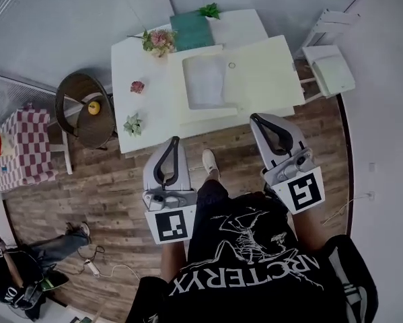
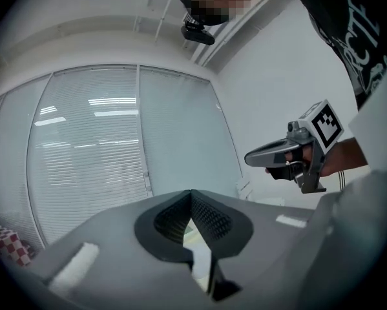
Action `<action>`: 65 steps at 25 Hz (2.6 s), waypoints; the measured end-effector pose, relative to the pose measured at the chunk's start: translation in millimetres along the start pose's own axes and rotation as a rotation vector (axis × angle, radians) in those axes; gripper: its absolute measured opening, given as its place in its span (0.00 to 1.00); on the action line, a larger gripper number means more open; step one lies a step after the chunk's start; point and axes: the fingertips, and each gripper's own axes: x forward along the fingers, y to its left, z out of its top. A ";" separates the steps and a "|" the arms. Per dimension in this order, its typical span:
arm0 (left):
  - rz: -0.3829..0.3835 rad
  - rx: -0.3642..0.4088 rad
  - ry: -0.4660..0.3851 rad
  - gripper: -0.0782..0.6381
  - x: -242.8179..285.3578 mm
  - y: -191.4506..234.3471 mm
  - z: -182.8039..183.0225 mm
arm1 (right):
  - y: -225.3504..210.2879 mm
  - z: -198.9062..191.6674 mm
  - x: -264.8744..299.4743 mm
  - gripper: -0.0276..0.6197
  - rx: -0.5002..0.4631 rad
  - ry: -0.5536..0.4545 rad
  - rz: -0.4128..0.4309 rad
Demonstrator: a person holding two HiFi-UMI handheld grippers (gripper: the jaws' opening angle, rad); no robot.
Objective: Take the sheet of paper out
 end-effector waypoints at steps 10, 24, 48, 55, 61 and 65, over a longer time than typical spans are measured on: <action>-0.085 -0.002 0.021 0.12 83.3 76.1 -12.6 | -30.3 6.0 95.6 0.06 0.003 0.032 -0.079; -0.014 -0.031 0.014 0.12 114.0 58.6 5.7 | -79.2 -17.4 108.7 0.06 0.033 0.037 -0.012; 0.223 -0.032 0.131 0.12 76.4 68.4 -4.4 | -97.6 -321.8 158.5 0.80 1.489 0.348 0.261; 0.334 -0.024 0.191 0.12 39.0 79.8 -12.2 | -67.5 -366.7 174.3 0.81 1.755 0.495 0.395; 0.380 -0.025 0.233 0.12 21.3 79.1 -19.3 | -54.7 -389.6 184.0 0.81 1.800 0.544 0.407; 0.396 -0.029 0.251 0.12 14.1 78.2 -22.9 | -46.9 -395.7 198.2 0.81 1.777 0.572 0.416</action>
